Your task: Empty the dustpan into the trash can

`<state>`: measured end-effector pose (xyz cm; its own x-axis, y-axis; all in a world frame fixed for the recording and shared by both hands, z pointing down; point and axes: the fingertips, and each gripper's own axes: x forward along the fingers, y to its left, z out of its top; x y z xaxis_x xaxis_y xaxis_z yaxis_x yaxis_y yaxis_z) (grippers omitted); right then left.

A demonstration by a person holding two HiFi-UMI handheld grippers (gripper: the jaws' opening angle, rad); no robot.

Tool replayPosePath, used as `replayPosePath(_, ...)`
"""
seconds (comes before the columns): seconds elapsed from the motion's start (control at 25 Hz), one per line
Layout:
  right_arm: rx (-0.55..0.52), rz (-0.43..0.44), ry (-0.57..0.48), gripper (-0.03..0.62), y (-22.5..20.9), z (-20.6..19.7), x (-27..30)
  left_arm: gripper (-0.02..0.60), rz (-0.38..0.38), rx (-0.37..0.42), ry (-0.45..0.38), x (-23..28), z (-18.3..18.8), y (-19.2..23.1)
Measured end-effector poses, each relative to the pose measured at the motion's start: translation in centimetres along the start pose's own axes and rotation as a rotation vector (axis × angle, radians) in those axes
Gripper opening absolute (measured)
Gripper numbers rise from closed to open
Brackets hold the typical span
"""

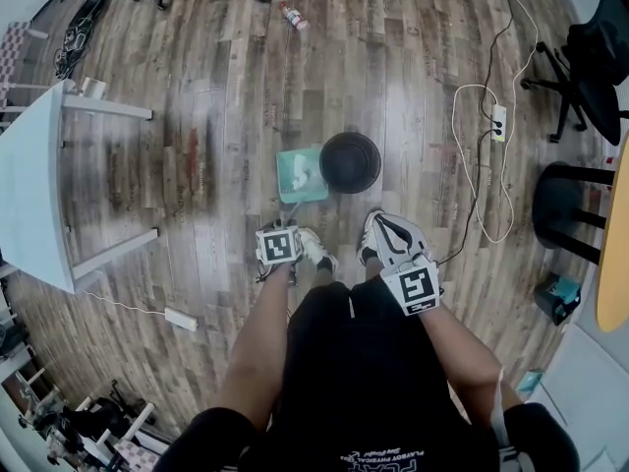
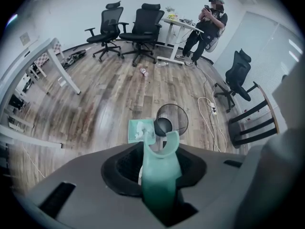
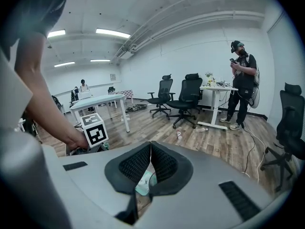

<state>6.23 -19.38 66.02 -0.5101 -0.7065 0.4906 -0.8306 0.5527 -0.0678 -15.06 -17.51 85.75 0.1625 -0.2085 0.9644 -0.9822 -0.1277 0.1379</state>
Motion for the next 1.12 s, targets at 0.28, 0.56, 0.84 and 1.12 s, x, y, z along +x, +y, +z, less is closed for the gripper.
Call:
replayPosePath(0.28,0.014,0.016,-0.015,0.025,0.7,0.6,0.5,0.138,-0.005,-0.001,-0.003,-0.1,-0.2,0.3)
replayPosePath(0.56,0.017,0.013,-0.018,0.025,0.4,0.5,0.2,0.113,0.046,0.046,-0.022,-0.1,-0.3,0.8)
replayPosePath(0.84,0.021,0.005,-0.023,0.025,-0.1,0.8,-0.2,0.098,0.082,0.037,-0.017,-0.4,-1.5,1.2)
replayPosePath(1.12,0.013,0.009,-0.022,0.025,-0.5,0.8,-0.7,0.099,0.088,0.043,-0.048,-0.4,-1.5,1.2)
